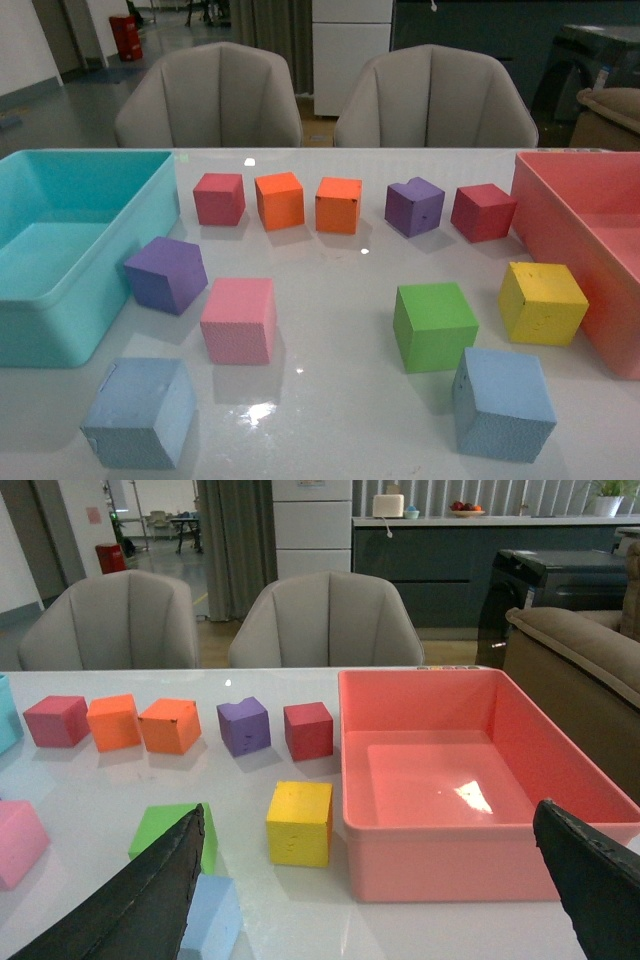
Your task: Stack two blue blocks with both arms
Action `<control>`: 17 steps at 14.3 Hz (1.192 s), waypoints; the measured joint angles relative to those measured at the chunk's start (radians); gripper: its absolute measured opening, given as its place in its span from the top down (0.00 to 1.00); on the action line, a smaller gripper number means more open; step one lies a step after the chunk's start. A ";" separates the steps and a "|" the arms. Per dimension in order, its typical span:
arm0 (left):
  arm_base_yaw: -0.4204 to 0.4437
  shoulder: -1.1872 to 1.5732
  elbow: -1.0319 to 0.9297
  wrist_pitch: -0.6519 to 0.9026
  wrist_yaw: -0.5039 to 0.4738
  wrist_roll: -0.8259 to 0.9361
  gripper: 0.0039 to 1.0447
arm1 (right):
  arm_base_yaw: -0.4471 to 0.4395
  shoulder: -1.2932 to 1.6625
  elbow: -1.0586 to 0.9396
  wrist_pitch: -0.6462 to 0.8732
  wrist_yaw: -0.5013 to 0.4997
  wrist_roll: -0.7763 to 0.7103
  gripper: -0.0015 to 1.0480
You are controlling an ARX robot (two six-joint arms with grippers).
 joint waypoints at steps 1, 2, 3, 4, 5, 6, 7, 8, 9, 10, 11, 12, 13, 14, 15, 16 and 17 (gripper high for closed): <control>0.000 0.000 0.000 0.000 0.000 0.000 0.06 | 0.000 0.000 0.000 0.000 0.000 0.000 0.06; 0.000 0.000 0.000 0.000 0.000 0.000 0.06 | 0.000 0.000 0.000 0.000 0.000 0.000 0.06; 0.000 0.000 0.000 0.000 0.000 0.000 0.06 | 0.000 0.000 0.000 0.000 0.000 0.000 0.06; 0.000 0.000 0.000 0.000 0.000 0.000 0.06 | 0.000 0.000 0.000 0.000 0.000 0.000 0.06; 0.000 0.000 0.000 0.000 0.000 0.000 0.06 | 0.000 0.000 0.000 0.000 0.000 0.000 0.06; 0.000 0.000 0.000 0.000 0.000 0.000 0.06 | 0.000 0.000 0.000 0.000 0.000 0.000 0.06; 0.000 0.000 0.000 0.000 0.000 0.000 0.06 | 0.000 0.000 0.000 0.000 0.000 0.000 0.06; 0.000 0.000 0.000 0.000 0.000 0.000 0.06 | 0.000 0.000 0.000 0.000 0.000 0.000 0.06; 0.000 0.000 0.000 0.000 0.000 0.000 0.06 | 0.000 0.000 0.000 0.000 0.000 0.000 0.06; 0.000 0.000 0.000 0.000 0.000 0.000 0.06 | 0.000 0.000 0.000 0.000 0.000 0.000 0.06; 0.000 0.000 0.000 0.000 0.000 0.000 0.06 | 0.000 0.000 0.000 0.000 0.000 0.000 0.06; 0.000 0.000 0.000 0.000 0.000 0.000 0.06 | 0.000 0.000 0.000 0.000 0.000 0.000 0.06; 0.000 0.000 0.000 0.000 0.000 0.000 0.06 | 0.000 0.000 0.000 0.000 0.000 0.000 0.06; 0.000 0.000 0.000 0.000 0.000 0.000 0.06 | 0.000 0.000 0.000 0.000 0.000 0.000 0.06; 0.000 0.000 0.000 0.000 0.000 0.000 0.06 | 0.000 0.000 0.000 0.000 0.000 0.000 0.06; 0.000 0.000 0.000 0.000 0.000 0.000 0.06 | 0.000 0.000 0.000 0.000 0.000 0.000 0.06; 0.000 0.000 0.000 0.000 0.000 0.000 0.06 | -0.039 0.037 0.028 -0.100 -0.122 0.030 0.06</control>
